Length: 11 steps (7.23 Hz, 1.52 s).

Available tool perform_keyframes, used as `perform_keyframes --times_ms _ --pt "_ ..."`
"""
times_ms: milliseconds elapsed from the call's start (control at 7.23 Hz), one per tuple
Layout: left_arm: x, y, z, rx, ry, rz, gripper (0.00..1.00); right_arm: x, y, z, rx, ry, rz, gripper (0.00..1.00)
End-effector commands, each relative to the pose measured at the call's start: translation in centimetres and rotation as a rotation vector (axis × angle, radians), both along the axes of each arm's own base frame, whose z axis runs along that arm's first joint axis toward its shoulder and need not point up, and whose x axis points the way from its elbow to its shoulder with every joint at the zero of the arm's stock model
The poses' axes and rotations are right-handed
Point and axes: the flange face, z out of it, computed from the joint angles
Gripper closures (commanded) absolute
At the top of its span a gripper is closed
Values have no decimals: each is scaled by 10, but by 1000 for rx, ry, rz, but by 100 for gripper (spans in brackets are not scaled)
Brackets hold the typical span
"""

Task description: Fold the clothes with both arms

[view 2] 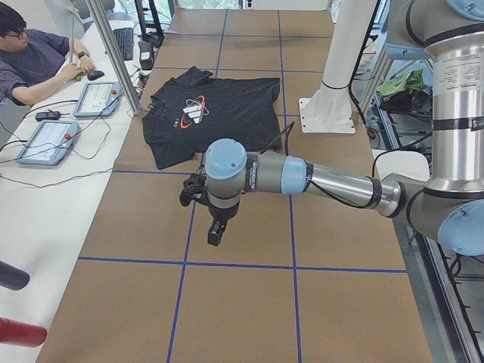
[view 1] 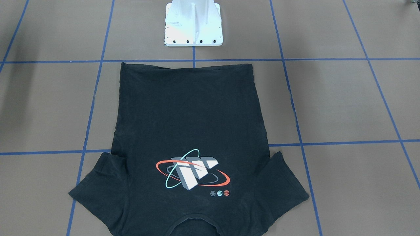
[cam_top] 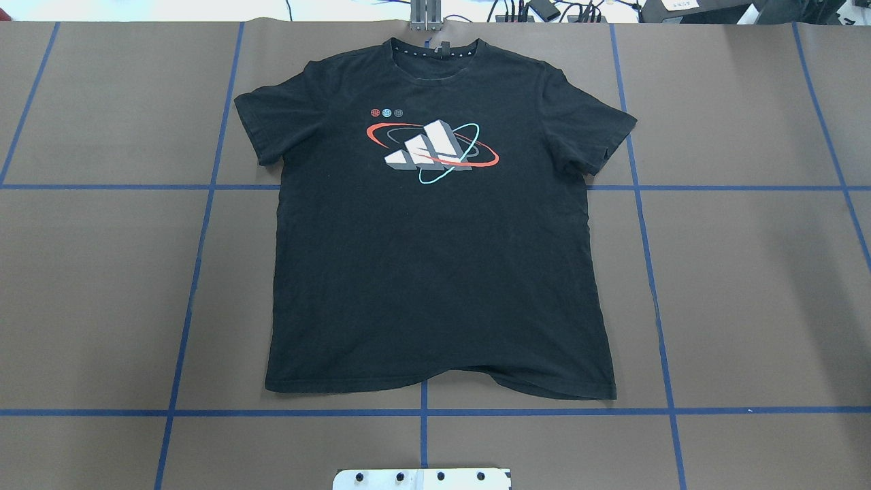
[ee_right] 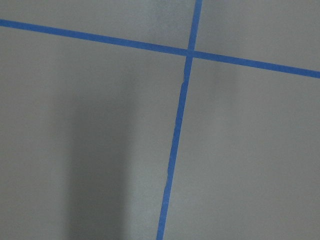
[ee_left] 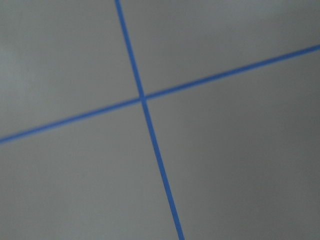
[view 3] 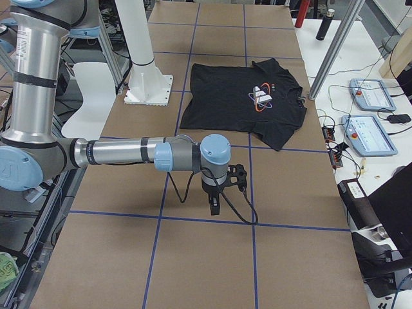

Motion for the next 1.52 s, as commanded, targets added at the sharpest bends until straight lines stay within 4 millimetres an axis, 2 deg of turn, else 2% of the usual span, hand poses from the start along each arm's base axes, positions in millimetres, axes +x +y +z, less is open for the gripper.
perform_keyframes --times_ms 0,138,277,415,553,692,830,968,1107,1383 --pt "22 -28 -18 228 7 48 0 0 -1 -1 7 -2 1 0" --pt "35 -31 -13 178 95 26 0 -1 -2 -1 8 -2 0 0" --pt "46 -33 -19 126 154 -38 0 -1 -9 -9 18 -6 7 0" --pt "79 -35 -29 137 190 -39 0 -5 -17 -18 -5 -36 44 0" --pt "111 -36 -29 84 228 -43 0 -10 -19 -22 -7 -45 44 0" --pt "126 -48 -34 102 263 -55 0 -12 -23 -26 -2 -46 43 0" --pt "145 -68 -25 123 286 -40 0 -13 -24 -25 -4 -46 40 0" --pt "164 -102 -24 86 306 -67 0 -15 -24 -26 -3 -47 36 0" --pt "190 -129 -33 50 280 -167 0 -15 -24 -26 -3 -47 36 0" --pt "275 -160 -60 -48 340 -272 0 -16 -23 -25 -6 -49 35 0"
